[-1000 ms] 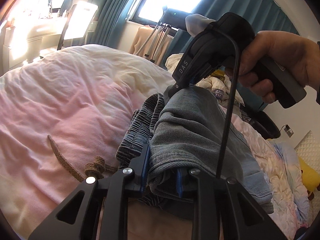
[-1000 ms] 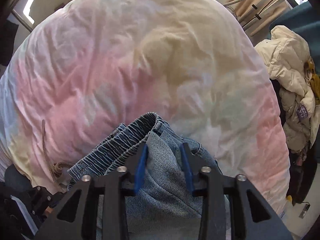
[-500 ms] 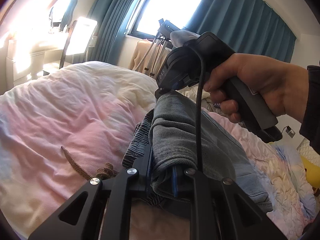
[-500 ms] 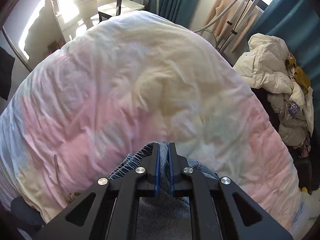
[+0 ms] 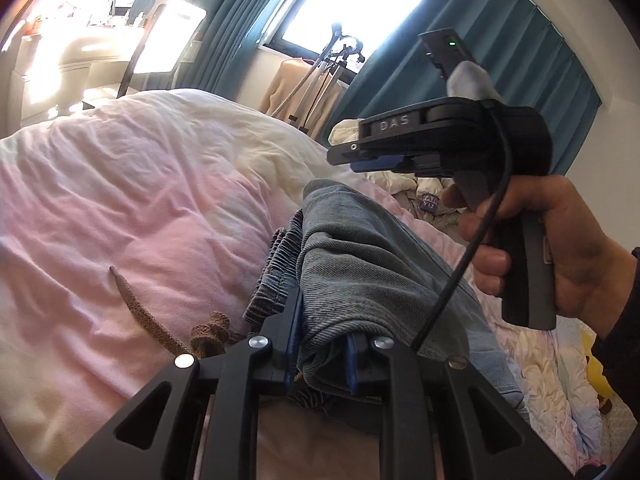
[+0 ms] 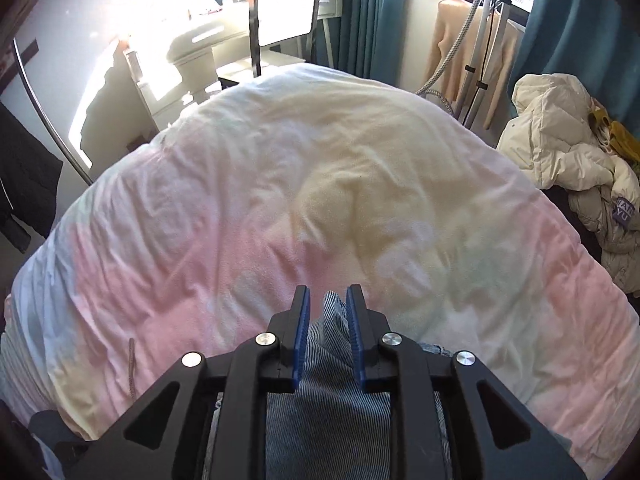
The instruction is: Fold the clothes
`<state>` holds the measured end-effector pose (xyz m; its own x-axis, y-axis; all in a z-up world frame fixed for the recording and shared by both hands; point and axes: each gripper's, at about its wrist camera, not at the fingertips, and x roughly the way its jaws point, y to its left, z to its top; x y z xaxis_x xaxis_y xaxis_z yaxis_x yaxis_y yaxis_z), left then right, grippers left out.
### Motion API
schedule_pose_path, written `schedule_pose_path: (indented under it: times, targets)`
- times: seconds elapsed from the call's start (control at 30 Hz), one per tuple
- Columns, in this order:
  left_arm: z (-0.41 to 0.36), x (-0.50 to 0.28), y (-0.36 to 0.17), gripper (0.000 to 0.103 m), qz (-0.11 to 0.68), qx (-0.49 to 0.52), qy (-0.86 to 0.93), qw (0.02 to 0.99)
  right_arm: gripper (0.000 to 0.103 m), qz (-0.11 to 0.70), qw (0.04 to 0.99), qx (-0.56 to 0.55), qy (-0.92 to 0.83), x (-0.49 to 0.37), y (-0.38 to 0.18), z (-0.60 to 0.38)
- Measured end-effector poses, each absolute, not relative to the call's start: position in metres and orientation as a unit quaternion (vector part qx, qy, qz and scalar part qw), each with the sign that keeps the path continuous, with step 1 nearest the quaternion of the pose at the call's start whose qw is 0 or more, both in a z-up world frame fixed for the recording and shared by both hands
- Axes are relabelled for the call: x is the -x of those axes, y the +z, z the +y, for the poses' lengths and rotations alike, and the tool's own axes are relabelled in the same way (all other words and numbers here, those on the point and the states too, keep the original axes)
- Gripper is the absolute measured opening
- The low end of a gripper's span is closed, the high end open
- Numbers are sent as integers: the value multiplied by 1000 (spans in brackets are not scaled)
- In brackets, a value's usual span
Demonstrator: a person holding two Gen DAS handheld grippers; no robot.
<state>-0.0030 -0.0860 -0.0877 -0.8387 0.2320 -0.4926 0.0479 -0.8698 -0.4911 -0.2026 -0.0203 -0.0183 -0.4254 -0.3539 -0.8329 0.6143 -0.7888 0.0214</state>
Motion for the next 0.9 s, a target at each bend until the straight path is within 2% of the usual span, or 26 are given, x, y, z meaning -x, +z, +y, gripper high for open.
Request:
schedule_pose_path:
  times: [0.07, 0.23, 0.27, 0.37, 0.4, 0.53, 0.67, 0.73, 0.8, 0.9]
  targets:
    - [-86, 4, -87, 18, -251, 283, 924, 54, 31, 120, 293, -432, -844, 186, 2, -4]
    - [-87, 4, -89, 22, -258, 299, 917, 54, 32, 46, 276, -397, -874, 134, 43, 53]
    - [-88, 4, -89, 26, -260, 304, 915, 52, 32, 30, 269, -392, -879, 122, 47, 67]
    - [-96, 4, -94, 51, -287, 324, 901, 31, 33, -7, 250, -378, -892, 84, 55, 107]
    - [-99, 4, -97, 56, -302, 331, 893, 30, 33, -12, 241, -374, -895, 71, 55, 120]
    - [-109, 5, -106, 58, -347, 359, 866, 41, 37, -45, 199, -364, -909, 28, 41, 174]
    - [-105, 4, -108, 59, -334, 360, 870, 34, 38, -118, 152, -362, -912, 4, 12, 237]
    - [-105, 4, -111, 64, -337, 359, 870, 30, 38, -157, 132, -373, -905, 0, -3, 264]
    - [-108, 6, -116, 74, -354, 362, 862, 25, 38, -204, 120, -381, -894, -4, -15, 290]
    - [-113, 11, -124, 77, -384, 362, 848, 35, 38, -263, 108, -392, -875, -7, -32, 312]
